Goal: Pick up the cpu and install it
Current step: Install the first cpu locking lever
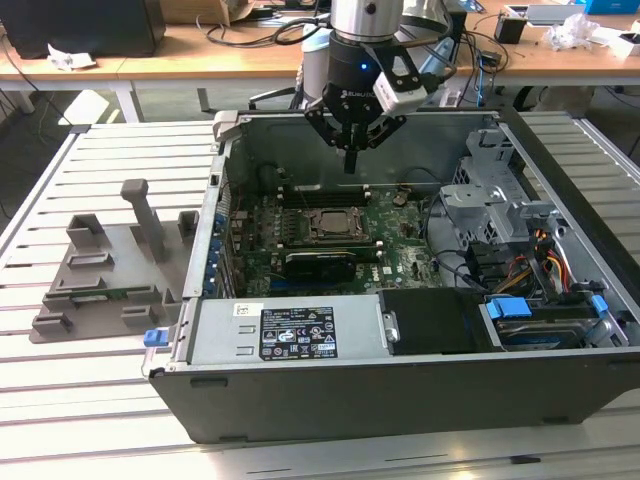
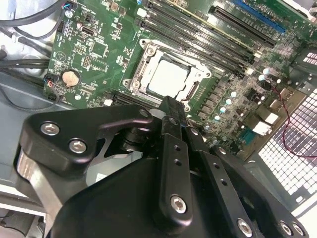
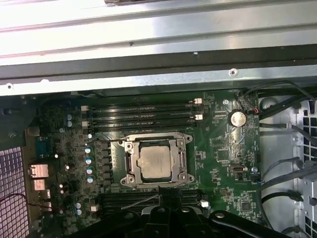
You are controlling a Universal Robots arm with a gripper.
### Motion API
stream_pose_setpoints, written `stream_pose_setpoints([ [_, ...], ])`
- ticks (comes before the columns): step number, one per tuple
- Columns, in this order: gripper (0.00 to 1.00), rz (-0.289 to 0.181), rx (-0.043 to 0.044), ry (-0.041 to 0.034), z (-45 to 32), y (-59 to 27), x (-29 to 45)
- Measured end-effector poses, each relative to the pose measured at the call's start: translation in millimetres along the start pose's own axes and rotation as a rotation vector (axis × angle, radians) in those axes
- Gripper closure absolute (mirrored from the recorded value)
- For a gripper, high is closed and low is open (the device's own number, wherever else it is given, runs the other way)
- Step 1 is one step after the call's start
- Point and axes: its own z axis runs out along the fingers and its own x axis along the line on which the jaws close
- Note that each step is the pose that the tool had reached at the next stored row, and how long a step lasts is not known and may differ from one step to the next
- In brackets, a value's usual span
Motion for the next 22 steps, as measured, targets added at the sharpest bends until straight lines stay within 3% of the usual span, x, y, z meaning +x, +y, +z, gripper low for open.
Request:
stream_pose_setpoints([
  [19,0.89,-0.1,0.0007,-0.0043,0.1,0.1,0.0],
  [22,0.89,-0.105,-0.0372,-0.0031,0.0,0.0,0.0],
])
